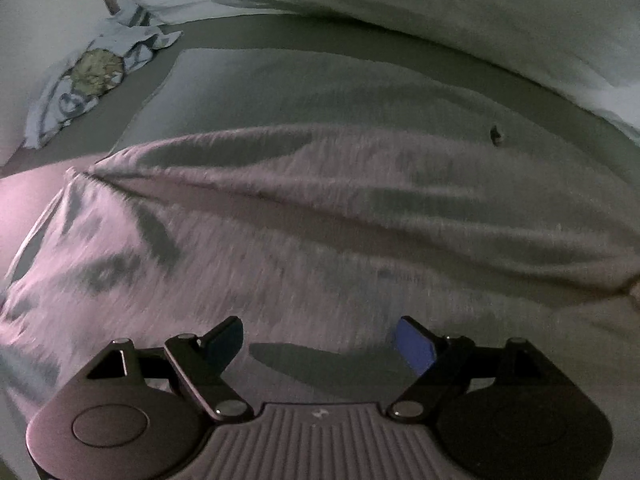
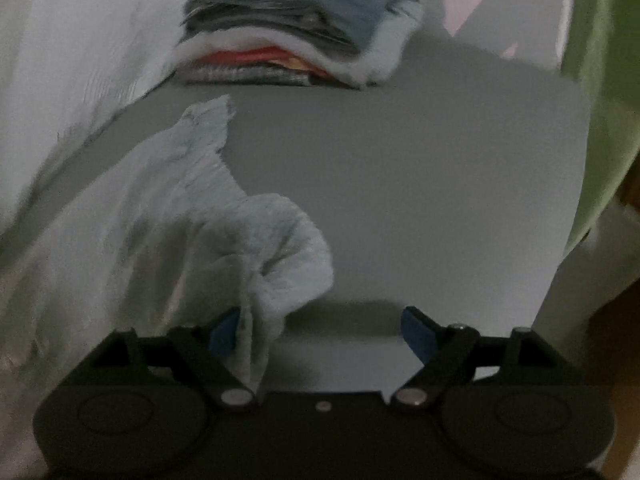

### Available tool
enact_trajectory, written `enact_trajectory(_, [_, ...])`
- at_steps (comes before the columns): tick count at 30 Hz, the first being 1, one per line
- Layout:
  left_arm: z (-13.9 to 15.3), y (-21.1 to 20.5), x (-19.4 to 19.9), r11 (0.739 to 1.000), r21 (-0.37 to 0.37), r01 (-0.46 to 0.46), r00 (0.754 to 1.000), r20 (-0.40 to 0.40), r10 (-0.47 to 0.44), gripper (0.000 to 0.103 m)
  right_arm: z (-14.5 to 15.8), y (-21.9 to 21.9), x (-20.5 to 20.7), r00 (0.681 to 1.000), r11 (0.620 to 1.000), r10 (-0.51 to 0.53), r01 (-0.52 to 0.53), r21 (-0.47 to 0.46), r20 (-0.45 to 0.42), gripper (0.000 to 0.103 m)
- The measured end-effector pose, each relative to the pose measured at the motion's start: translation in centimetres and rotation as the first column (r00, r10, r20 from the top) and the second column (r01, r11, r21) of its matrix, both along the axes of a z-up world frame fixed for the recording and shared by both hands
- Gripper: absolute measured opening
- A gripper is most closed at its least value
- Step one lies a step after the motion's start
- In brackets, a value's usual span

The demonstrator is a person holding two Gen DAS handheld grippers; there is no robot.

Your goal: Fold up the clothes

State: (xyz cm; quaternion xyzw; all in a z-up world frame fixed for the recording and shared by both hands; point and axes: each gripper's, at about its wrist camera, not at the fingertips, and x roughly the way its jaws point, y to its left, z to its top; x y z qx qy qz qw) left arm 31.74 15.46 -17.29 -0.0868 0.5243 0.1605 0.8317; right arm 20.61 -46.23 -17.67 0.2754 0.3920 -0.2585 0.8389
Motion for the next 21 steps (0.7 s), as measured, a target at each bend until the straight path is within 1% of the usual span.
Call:
enact_trajectory(2, [0.3,-0.3,-1.2,1.0,-0.002,-0.009,1.0,-0.007,0.009,0.085,-0.1,-0.6,-0.4,0.999,1.0,-0.011,0.009,0.025,0.049,0.087])
enact_trajectory(4, [0.6,-0.5,-2.3,1.0,-0.014,-0.02,1.0,-0.016,0.02,0.085,0.0,-1.0,-0.3,0.995,0.999,-0.003,-0.002,0.05,0.097,0.084])
enact_trajectory(6, [1.0,-0.9,-3.2,1.0,-0.004,-0.018,1.0,-0.016,0.018,0.085,-0.1,-2.1,0.0,0.987,0.991,-0.051,0.03,0.134,0.154,0.084])
enact_trajectory(9, [1.3,-1.4,-4.1,1.0,0.0,-0.027,1.0,-0.014,0.027,0.085,-0.6,-3.6,-0.1,0.965,0.952,-0.158,0.093,0.291,0.207,0.084])
enact_trajectory(11, [1.3,-1.5,-4.5,0.999,-0.014,-0.041,0.999,-0.011,0.041,0.085,-0.8,-4.0,0.0,0.96,0.938,-0.189,0.114,0.328,0.207,0.082])
enact_trajectory(12, [1.3,-1.6,-4.6,0.999,-0.014,-0.043,0.999,-0.009,0.043,0.085,-0.9,-4.2,0.1,0.957,0.931,-0.202,0.123,0.344,0.206,0.072])
enact_trajectory(13, [1.2,-1.8,-4.6,0.999,-0.014,-0.044,0.999,-0.006,0.044,0.085,-0.8,-4.0,0.6,0.967,0.941,-0.174,0.106,0.322,0.189,0.055])
enact_trajectory(14, [1.2,-1.9,-4.7,0.999,-0.014,-0.046,0.999,-0.004,0.046,0.085,-0.7,-3.7,1.2,0.977,0.952,-0.136,0.083,0.293,0.167,0.022])
enact_trajectory(15, [1.2,-2.1,-4.8,0.999,-0.011,-0.048,0.999,-0.004,0.048,0.085,-0.6,-3.5,1.7,0.985,0.963,-0.098,0.058,0.264,0.143,0.014])
enact_trajectory(16, [1.1,-2.1,-4.8,0.998,-0.018,-0.054,0.998,-0.01,0.054,0.085,0.2,-3.1,1.9,0.987,0.979,-0.062,0.032,0.2,0.145,0.01])
enact_trajectory(17, [1.0,-2.1,-4.8,0.998,-0.026,-0.06,0.998,-0.017,0.06,0.085,1.2,-2.8,2.0,0.988,0.992,-0.025,0.006,0.126,0.15,0.008])
enact_trajectory(18, [0.8,-2.1,-4.9,0.997,-0.033,-0.067,0.998,-0.024,0.066,0.085,2.1,-2.4,2.0,0.988,0.999,0.012,-0.02,0.051,0.153,0.008])
enact_trajectory(19, [0.7,-2.1,-4.9,0.997,-0.039,-0.073,0.997,-0.03,0.072,0.085,3.0,-2.8,1.7,0.987,1.0,0.02,-0.019,-0.008,0.162,0.008])
enact_trajectory(21, [0.8,-2.2,-5.3,0.998,-0.022,-0.067,0.997,-0.029,0.066,0.085,4.0,-4.3,1.0,0.987,0.998,0.024,-0.014,-0.059,0.161,0.008])
